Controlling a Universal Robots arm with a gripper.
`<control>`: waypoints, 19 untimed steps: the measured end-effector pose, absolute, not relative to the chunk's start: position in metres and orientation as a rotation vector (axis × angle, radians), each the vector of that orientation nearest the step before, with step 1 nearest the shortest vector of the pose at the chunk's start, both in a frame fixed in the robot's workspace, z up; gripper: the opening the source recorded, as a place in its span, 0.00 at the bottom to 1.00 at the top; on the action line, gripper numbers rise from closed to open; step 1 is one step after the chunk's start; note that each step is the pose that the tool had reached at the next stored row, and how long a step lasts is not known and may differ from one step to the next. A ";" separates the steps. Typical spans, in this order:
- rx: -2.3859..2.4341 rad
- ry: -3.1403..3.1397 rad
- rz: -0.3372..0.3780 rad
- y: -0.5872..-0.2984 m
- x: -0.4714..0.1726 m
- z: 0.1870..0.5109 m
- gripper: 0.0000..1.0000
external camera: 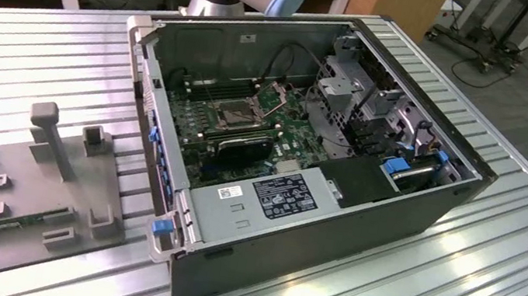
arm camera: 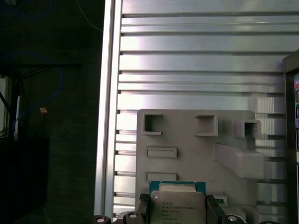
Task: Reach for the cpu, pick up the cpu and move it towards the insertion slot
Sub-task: 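Pick up the cpu and move it towards the insertion slot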
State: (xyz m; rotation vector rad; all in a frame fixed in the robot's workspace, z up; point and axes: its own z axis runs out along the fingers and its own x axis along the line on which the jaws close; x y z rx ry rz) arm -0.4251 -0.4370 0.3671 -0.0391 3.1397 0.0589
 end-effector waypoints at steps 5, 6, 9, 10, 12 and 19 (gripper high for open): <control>-0.039 3.140 0.059 -0.437 -0.421 0.367 0.55; -0.039 3.140 0.059 -0.437 -0.419 0.367 0.55; -0.039 3.140 0.059 -0.437 -0.415 0.367 0.55; -0.039 3.141 0.059 -0.437 -0.413 0.367 0.55; -0.039 3.142 0.059 -0.437 -0.409 0.367 0.55; -0.039 3.143 0.059 -0.437 -0.404 0.367 0.55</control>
